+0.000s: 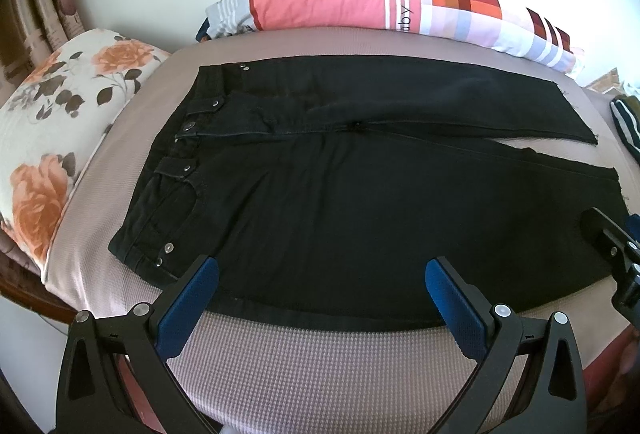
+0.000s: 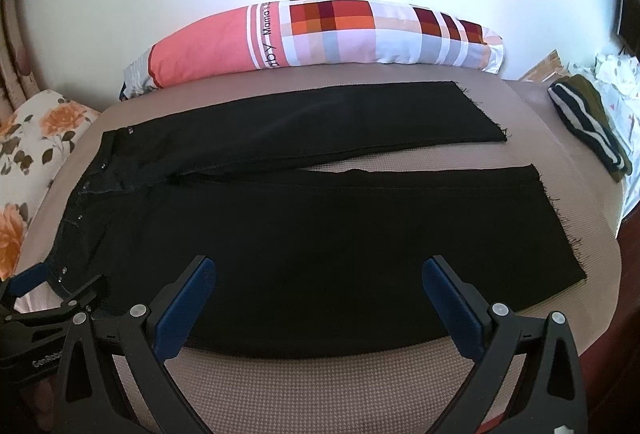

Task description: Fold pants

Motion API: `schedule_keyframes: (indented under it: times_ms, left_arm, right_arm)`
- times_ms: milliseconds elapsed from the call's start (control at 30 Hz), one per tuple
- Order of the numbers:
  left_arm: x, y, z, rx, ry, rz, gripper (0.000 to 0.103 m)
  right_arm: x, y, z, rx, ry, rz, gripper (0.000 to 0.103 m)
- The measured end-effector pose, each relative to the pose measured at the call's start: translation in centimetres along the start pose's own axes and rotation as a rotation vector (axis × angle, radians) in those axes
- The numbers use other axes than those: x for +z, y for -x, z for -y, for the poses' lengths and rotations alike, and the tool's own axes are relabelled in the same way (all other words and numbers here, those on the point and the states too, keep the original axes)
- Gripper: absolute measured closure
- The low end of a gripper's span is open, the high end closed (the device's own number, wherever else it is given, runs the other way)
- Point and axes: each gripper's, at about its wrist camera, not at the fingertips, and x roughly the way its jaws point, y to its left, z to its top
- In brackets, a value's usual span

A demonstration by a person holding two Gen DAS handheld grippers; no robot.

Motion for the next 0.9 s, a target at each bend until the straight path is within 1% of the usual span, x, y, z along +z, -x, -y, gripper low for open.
schedule_keyframes:
  times_ms: [133,233,367,467,567,600,667,733,767,833,867,900]
  left_arm:
    - [0.9,-0.7,-0.4,-0.002,0.003,0.001,0.001]
    - [2.1,-1.1,-1.1,-0.009,0.011,0.01,0.001]
    - [4.5,-1.4,-2.8,-0.02,0.029,0.043,0.001]
    - [7.1,-2.1,-5.1,-0.032,0.057,0.061,0.001]
    - [9.4,-3.0,-7.6,-0.045,0.096,0.069,0.001]
    - [10.8,-3.6,-9.1,-0.039,0.117,0.077,0.001]
    - [12.2,-4.4,-10.7,-0.038,0.135,0.085,0.001]
    - [14.4,-6.2,-13.3,-0.035,0.16,0.088,0.001]
    - [15.2,-7.0,-14.4,-0.049,0.17,0.086,0.001]
    - [16.4,-8.8,-16.0,-0.062,0.196,0.072,0.001]
    - [16.9,-9.6,-16.7,-0.061,0.209,0.062,0.001]
    - [17.6,-10.8,-17.9,-0.075,0.227,0.05,0.002]
  right_arm:
    - [0.4,-0.6,0.3,0.008,-0.009,-0.019,0.0]
    - [0.9,-1.1,1.0,0.027,-0.051,-0.042,0.0]
    - [2.0,-1.9,2.3,0.073,-0.138,-0.073,0.0]
    - [3.0,-2.2,3.0,0.105,-0.184,-0.066,0.0]
    - [4.3,-2.8,3.6,0.191,-0.206,-0.052,0.0]
    - [4.6,-3.0,3.8,0.227,-0.217,-0.042,0.0]
    - [5.0,-3.6,4.2,0.313,-0.258,-0.036,0.0]
    - [5.5,-4.6,4.6,0.426,-0.327,-0.037,0.0]
    - [5.8,-5.2,4.5,0.467,-0.351,-0.051,0.0]
    - [6.3,-6.2,3.9,0.476,-0.344,-0.069,0.0]
    - [6.6,-6.5,3.5,0.457,-0.331,-0.059,0.0]
    - [6.9,-6.9,3.2,0.435,-0.318,-0.049,0.0]
